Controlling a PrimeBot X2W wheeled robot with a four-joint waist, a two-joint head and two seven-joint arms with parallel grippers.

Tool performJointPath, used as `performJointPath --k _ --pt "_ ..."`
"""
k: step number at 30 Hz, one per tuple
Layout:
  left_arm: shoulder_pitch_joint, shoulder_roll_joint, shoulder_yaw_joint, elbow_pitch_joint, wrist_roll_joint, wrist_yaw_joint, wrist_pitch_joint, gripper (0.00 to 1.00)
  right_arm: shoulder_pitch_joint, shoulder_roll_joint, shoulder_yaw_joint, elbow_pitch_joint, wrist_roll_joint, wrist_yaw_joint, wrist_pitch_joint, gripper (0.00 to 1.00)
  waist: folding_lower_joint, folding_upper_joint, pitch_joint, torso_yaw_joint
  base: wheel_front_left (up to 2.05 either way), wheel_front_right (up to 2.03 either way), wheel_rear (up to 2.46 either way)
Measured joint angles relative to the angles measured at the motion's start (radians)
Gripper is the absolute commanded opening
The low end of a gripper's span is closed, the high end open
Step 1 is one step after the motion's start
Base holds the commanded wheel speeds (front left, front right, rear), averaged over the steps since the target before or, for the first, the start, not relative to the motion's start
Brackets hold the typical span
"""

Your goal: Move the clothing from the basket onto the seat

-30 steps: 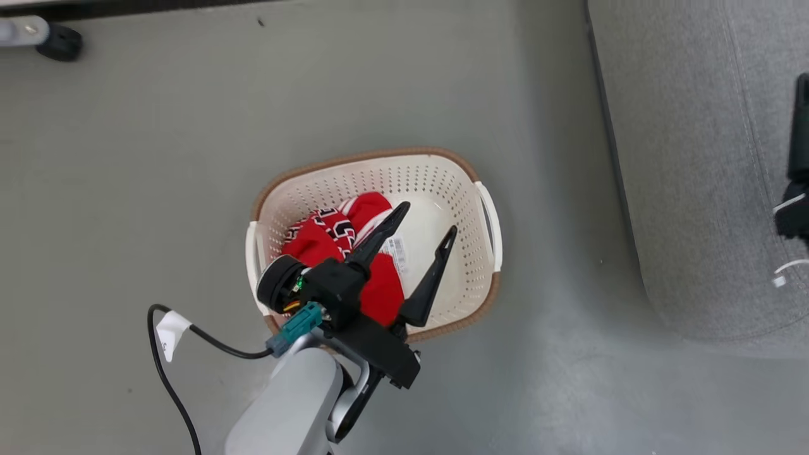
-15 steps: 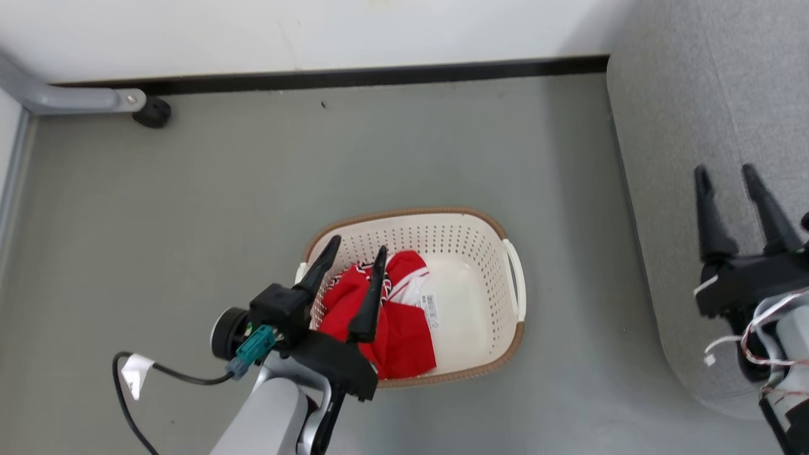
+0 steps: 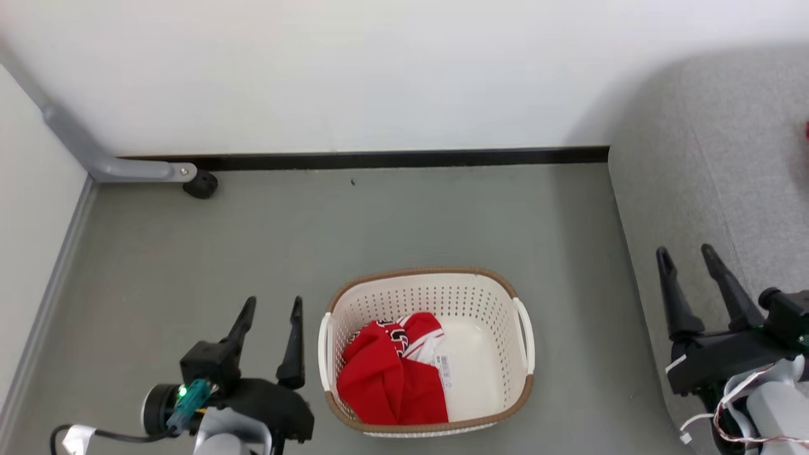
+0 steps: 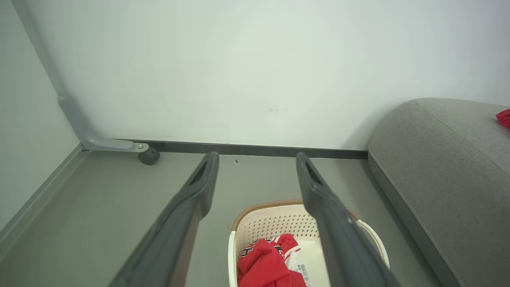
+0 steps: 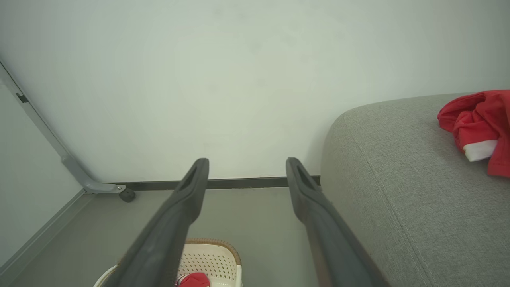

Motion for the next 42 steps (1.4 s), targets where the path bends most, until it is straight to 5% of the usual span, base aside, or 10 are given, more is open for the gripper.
performJointPath --k 14,42 --pt "0.135 0.045 0.104 -0.041 0.027 0.038 0.000 1.00 0.115 0.056 0.013 -0.089 -0.058 -0.023 0.000 1.00 0.0001 0.0002 -0.091 -0.021 0.00 0.00 0.00" --pt "0.233 0.016 0.174 -0.089 0.094 0.059 0.000 1.00 0.174 0.083 -0.028 -0.140 -0.090 -0.050 0.000 1.00 0.0002 0.0001 -0.139 -0.043 0.00 0.00 0.00"
